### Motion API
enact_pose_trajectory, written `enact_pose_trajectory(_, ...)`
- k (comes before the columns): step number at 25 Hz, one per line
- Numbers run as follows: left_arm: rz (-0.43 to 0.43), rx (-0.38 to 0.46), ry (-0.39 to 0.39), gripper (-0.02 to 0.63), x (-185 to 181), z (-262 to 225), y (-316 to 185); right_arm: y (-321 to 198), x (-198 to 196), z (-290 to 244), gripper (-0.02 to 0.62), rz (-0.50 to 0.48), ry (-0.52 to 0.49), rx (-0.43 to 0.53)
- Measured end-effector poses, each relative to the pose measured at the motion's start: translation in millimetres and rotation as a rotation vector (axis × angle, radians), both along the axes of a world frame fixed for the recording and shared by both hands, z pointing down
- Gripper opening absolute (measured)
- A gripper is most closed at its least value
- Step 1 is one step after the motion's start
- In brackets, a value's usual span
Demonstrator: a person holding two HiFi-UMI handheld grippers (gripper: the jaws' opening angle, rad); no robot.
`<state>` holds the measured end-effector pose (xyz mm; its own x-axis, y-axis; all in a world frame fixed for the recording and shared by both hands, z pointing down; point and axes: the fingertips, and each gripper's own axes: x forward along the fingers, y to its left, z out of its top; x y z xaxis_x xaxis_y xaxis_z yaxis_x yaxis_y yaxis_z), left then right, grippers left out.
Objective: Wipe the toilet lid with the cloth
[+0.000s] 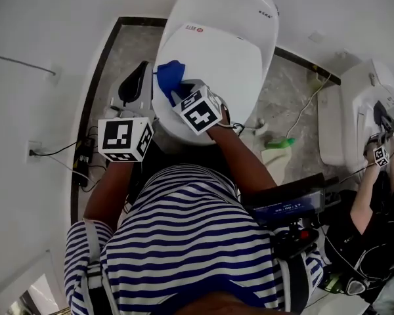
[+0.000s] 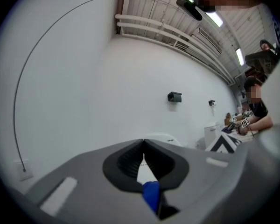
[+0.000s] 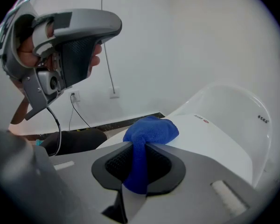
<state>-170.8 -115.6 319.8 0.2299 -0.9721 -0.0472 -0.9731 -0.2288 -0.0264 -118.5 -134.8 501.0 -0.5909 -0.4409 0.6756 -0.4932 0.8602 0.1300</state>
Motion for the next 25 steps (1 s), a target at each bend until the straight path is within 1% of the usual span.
enact_pose_trajectory(9,0.043,-0.004,-0.003,0.003,28.5,0.6,-4.4,21.8,75.2,-2.3,0.064,0.13,-0.077,-0.008)
enact_pose_trajectory(25,0.102,-0.006,-0.009,0.003,62.1,3.0,-16.7,24.4,205.2,10.9,0.064,0.421,-0.163,-0.046)
